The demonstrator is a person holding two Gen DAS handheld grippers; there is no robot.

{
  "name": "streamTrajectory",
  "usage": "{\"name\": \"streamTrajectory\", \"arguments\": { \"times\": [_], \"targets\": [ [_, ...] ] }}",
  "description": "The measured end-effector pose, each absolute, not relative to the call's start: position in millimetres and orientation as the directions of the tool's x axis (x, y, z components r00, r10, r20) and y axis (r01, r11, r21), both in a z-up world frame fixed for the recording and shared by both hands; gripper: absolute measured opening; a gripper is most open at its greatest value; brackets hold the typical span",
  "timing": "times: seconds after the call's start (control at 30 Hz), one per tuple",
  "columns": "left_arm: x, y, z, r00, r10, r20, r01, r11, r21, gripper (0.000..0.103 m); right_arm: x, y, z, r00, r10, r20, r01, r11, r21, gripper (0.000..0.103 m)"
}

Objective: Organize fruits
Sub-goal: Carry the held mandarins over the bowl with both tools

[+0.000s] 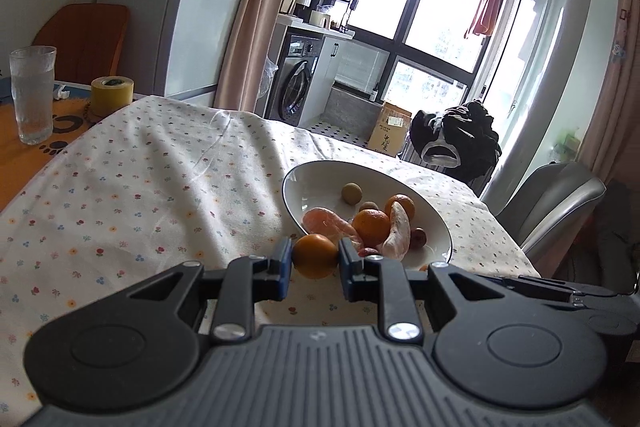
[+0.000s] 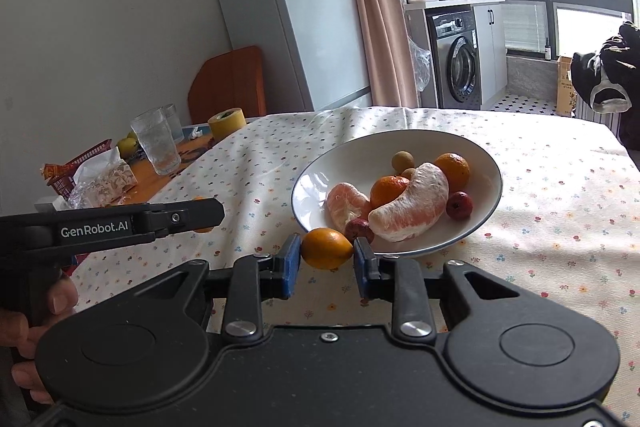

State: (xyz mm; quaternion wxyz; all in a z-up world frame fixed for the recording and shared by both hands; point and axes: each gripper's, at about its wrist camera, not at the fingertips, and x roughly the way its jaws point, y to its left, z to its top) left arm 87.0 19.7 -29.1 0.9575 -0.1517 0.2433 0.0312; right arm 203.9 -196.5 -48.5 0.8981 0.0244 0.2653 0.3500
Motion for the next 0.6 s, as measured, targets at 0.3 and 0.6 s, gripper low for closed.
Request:
{"name": "streamTrajectory", "arguments": {
  "times": [0.3, 0.6],
  "targets": [
    [85, 15, -17, 0.891, -0.001, -0.455, -0.126, 0.96, -0.25, 0.023, 208, -209, -43, 0.633, 0.648, -0.423, -0.606, 0.755, 0.25, 0.027],
    [91, 14, -12, 0.893, 0.013, -0.451, -0.127, 0.966, -0.225, 0.023, 222, -215, -44, 0.647, 0.647, -0.404, -0.595, 0.759, 0.262, 0.027]
  ]
}}
